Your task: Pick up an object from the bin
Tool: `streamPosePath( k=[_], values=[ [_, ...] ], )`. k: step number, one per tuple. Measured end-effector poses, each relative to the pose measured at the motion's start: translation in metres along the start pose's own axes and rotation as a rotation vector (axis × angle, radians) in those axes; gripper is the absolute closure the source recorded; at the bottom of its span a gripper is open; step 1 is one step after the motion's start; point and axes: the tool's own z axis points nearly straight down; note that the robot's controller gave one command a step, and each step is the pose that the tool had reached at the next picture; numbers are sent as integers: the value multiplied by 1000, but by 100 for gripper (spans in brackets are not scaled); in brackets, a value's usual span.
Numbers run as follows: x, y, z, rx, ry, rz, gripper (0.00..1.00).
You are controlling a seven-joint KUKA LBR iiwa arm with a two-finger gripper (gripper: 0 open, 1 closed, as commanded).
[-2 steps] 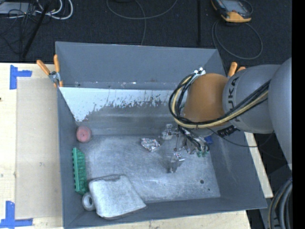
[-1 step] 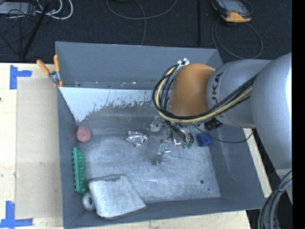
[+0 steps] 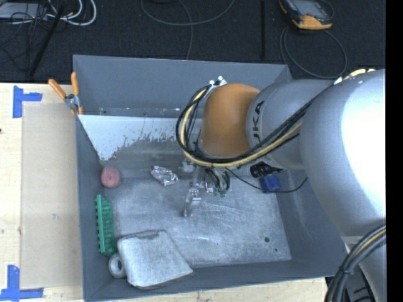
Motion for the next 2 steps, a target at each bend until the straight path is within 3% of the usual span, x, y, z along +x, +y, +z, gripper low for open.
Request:
streamPosePath(
  k=[1,2],
  values=[
    [-9,13,-47,-1,2,74,0],
    [3,23,-3,2,14,224,0]
  ],
)
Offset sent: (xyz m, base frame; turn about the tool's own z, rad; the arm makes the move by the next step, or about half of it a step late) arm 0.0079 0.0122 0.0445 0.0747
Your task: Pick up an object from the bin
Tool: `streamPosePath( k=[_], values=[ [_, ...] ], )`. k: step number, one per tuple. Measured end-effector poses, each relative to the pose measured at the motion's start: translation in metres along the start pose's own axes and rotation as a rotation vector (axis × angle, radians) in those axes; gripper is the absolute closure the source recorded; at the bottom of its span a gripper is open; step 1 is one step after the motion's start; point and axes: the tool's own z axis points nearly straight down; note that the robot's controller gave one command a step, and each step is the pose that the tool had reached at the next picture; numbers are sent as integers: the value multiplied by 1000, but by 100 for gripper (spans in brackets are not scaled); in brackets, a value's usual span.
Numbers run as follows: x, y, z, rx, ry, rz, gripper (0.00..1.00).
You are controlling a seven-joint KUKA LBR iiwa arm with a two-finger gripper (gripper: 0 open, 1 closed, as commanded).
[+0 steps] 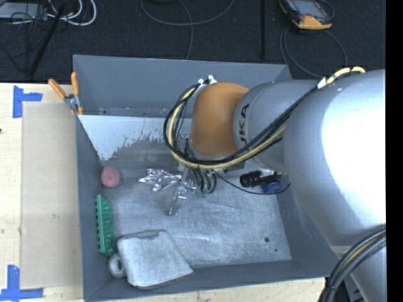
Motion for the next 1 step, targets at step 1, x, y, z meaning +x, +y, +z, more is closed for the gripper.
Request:
streamPosePath(
  k=[1],
  values=[
    [-6,11,3,1,-4,112,0]
  ],
)
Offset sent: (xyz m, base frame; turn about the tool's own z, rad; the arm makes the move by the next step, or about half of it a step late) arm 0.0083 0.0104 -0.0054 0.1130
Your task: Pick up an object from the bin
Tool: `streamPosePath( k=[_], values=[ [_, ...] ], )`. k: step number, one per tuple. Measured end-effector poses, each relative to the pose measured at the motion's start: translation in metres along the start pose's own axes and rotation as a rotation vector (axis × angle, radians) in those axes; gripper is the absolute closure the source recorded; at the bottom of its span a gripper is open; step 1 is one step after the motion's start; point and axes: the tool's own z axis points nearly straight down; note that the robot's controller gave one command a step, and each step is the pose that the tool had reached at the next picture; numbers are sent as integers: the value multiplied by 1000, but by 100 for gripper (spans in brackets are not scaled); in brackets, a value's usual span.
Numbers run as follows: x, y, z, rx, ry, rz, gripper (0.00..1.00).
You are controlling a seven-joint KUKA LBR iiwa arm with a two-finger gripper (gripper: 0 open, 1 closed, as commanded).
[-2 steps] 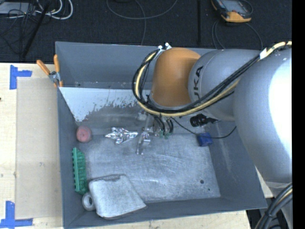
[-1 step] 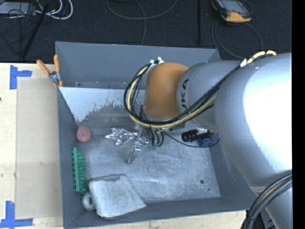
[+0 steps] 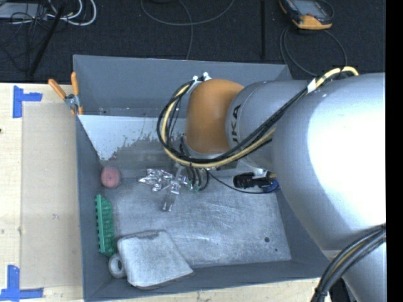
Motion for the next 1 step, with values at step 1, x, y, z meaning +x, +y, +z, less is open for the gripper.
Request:
streamPosePath(
  k=[1],
  values=[
    [5,5,-3,-3,-1,37,0]
  ],
)
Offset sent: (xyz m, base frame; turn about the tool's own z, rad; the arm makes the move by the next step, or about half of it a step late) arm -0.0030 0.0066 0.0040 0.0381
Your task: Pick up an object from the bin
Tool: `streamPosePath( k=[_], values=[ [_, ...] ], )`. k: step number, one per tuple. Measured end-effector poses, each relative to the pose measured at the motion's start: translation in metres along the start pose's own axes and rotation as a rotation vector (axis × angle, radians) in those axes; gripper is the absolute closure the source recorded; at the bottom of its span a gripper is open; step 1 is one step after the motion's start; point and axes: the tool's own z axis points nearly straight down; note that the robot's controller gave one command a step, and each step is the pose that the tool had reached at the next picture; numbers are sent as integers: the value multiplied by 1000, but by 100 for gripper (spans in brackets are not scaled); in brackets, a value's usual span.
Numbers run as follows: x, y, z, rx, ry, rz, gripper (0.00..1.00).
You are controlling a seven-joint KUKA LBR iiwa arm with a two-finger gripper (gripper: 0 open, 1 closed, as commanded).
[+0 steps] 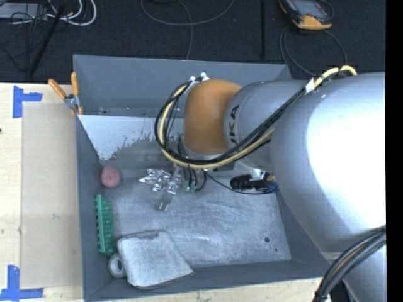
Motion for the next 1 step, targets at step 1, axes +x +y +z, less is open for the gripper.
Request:
streamPosePath(
  k=[1],
  values=[
    [0,1,-1,1,-1,-4,100]
  ],
)
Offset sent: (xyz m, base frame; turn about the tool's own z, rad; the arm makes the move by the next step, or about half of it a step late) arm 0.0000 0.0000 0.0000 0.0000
